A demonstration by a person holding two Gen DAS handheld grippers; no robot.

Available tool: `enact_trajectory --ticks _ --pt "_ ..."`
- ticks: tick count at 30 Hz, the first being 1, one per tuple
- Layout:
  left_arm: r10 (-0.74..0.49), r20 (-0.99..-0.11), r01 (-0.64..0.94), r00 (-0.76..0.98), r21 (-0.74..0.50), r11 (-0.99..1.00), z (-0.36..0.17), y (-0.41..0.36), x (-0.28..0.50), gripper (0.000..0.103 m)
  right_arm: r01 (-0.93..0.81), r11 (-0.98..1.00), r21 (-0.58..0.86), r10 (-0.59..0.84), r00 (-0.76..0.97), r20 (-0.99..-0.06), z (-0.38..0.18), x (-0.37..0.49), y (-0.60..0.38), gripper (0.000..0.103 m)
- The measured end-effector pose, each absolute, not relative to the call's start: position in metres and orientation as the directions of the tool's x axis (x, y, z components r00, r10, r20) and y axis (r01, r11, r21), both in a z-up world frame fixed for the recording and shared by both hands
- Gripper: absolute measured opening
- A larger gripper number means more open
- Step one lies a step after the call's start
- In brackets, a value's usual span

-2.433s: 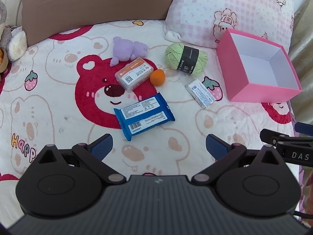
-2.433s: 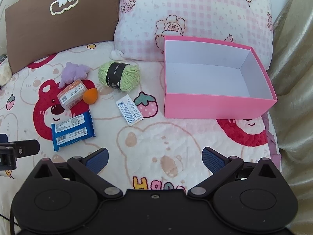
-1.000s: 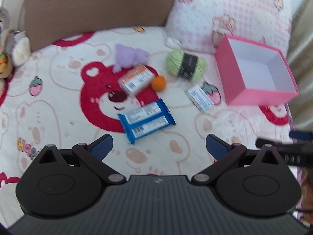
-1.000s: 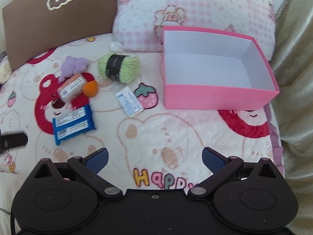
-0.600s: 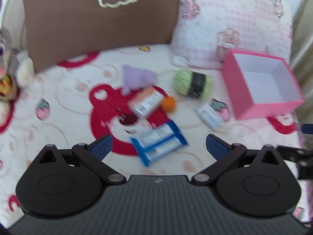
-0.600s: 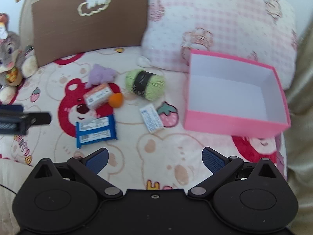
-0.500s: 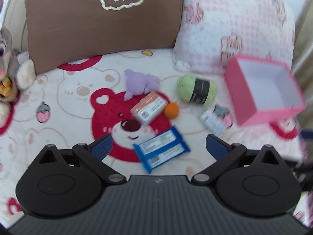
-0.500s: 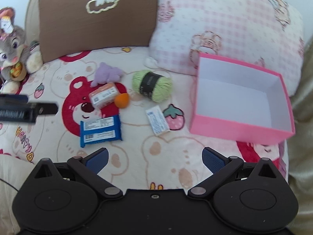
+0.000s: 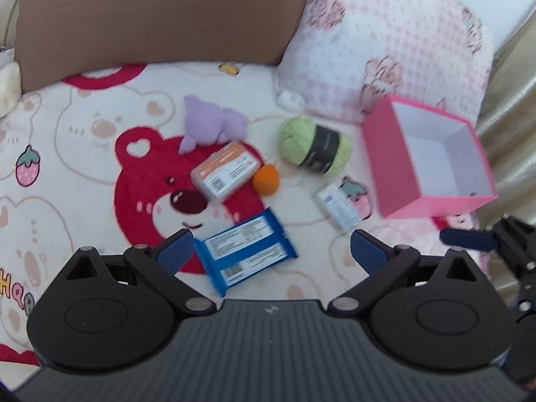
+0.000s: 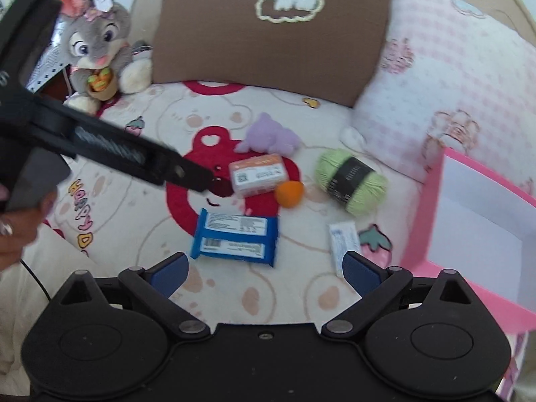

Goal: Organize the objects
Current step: 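Move the left tool toward the blue wet-wipe pack, then close the left gripper on the blue wet-wipe pack and lift it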

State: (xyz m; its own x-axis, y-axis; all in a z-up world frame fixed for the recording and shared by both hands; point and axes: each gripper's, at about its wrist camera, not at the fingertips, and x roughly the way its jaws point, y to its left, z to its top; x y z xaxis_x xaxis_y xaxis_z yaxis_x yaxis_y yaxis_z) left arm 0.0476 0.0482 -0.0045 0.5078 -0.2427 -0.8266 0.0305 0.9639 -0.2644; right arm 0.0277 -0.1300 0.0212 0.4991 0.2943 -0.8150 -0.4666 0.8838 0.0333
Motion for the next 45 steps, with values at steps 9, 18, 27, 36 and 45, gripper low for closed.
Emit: enact_trajectory --ticks 9,18,27,36,45 --pt "-0.210 -0.872 -0.033 0.443 -0.249 0.968 -0.054 0.070 0.048 0.097 -0.494 0.855 0.157 0.364 0.356 -0.861 -0.016 0.047 -0.105 0.097" --pt "-0.188 -0.887 -0.071 0.421 -0.239 0.968 -0.093 0.080 0.045 0.082 -0.510 0.851 0.125 0.332 0.338 -0.881 -0.052 0.055 -0.086 0.090" --pt "-0.256 -0.843 -0.085 0.473 -0.333 0.939 -0.114 0.092 0.047 0.075 -0.487 0.867 0.107 0.334 0.407 -0.850 -0.085 0.072 -0.087 0.073" --pt "-0.285 -0.796 -0.114 0.534 -0.402 0.908 -0.133 0.105 0.051 0.063 -0.435 0.891 0.129 0.336 0.442 -0.832 -0.112 0.086 -0.087 0.069" --pt "-0.339 -0.801 -0.143 0.493 -0.459 0.877 -0.155 0.109 0.056 0.054 -0.372 0.913 0.167 0.315 0.384 -0.868 -0.136 0.106 -0.098 0.069"
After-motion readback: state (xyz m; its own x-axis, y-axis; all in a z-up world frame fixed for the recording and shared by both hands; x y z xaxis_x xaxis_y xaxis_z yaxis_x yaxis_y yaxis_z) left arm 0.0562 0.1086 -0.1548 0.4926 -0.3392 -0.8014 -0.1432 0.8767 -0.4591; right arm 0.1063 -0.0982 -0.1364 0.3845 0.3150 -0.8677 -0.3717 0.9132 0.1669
